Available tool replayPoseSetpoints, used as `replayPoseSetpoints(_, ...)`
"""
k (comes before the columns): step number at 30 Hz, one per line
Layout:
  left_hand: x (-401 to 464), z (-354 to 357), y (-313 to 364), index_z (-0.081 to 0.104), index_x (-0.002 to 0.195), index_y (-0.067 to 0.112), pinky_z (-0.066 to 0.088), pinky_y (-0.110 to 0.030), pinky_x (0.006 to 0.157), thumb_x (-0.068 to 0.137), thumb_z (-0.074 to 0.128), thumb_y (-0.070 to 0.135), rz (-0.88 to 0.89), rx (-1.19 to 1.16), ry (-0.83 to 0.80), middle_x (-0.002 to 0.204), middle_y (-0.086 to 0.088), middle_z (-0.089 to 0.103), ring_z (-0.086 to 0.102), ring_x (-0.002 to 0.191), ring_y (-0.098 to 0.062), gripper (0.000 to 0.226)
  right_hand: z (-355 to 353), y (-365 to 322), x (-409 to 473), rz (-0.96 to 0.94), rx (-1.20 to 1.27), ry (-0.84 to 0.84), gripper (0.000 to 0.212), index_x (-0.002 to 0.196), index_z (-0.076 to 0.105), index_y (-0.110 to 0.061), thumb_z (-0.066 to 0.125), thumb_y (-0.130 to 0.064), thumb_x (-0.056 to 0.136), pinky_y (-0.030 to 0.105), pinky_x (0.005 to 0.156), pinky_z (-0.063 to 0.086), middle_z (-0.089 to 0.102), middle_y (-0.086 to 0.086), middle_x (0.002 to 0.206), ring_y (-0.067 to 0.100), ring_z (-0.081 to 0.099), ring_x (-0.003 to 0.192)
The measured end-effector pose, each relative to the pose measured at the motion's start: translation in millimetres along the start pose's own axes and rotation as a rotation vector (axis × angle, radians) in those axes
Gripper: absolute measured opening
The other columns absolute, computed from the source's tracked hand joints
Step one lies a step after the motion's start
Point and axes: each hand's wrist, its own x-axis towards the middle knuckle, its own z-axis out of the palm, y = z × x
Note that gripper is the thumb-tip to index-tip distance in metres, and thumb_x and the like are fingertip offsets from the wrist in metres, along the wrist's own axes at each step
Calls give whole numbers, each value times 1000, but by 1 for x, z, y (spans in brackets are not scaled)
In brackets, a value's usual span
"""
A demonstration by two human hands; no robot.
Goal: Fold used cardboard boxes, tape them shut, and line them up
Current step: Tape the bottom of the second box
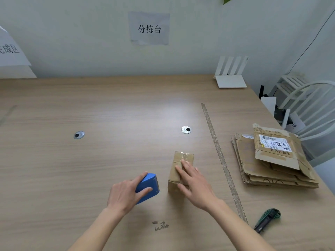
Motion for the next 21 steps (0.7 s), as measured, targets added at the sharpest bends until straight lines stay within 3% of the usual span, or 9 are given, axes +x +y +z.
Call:
replayPoseSetpoints(4,2,-29,5,37,143,57,46,-28,59,75,16,86,51,-36,25,95,18,71,65,77,-10,76,-16,-15,4,-8,46,14,66,159,24,-27,50,-30,99,28,126,1,3,-18,165,4,0,154)
replayPoseSetpoints(6,5,-46,8,39,141,58,40,-26,55,77,21,84,102,-36,38,91,18,71,64,75,-10,71,-22,-35,4,2,267,83,58,156,34,-26,51,-22,101,18,122,8,19,-19,161,-2,13,149)
replayPoseSetpoints(9,14,-76,14,46,137,56,30,-20,49,81,33,80,175,-18,100,85,21,71,62,65,-8,63,-39,-67,9,150,761,-19,47,150,43,-24,46,-13,105,16,113,31,46,-11,151,-3,40,136)
replayPoseSetpoints(13,24,-118,22,48,136,53,26,-12,47,84,42,77,244,-50,119,88,25,71,61,61,-5,58,-67,-86,16,222,982,-94,43,140,56,-17,39,-4,102,17,97,48,65,-1,131,9,61,122)
replayPoseSetpoints(15,29,-135,25,46,138,52,29,-13,49,84,44,76,275,-61,132,96,27,71,62,65,-4,59,-83,-93,16,218,1012,-71,38,137,58,-20,44,-9,103,20,96,51,67,-2,127,8,63,117)
replayPoseSetpoints(18,32,-166,34,48,135,49,18,-5,49,83,46,74,306,-53,124,94,29,71,60,61,0,58,-106,-102,14,206,1046,30,30,130,62,-23,58,-20,101,27,96,54,68,7,120,18,65,114)
replayPoseSetpoints(21,34,-187,40,46,135,50,20,-6,50,84,45,76,323,-26,162,96,28,71,62,65,-1,57,-127,-108,13,179,1000,89,27,110,74,-30,72,-41,86,32,92,57,74,4,103,18,70,100)
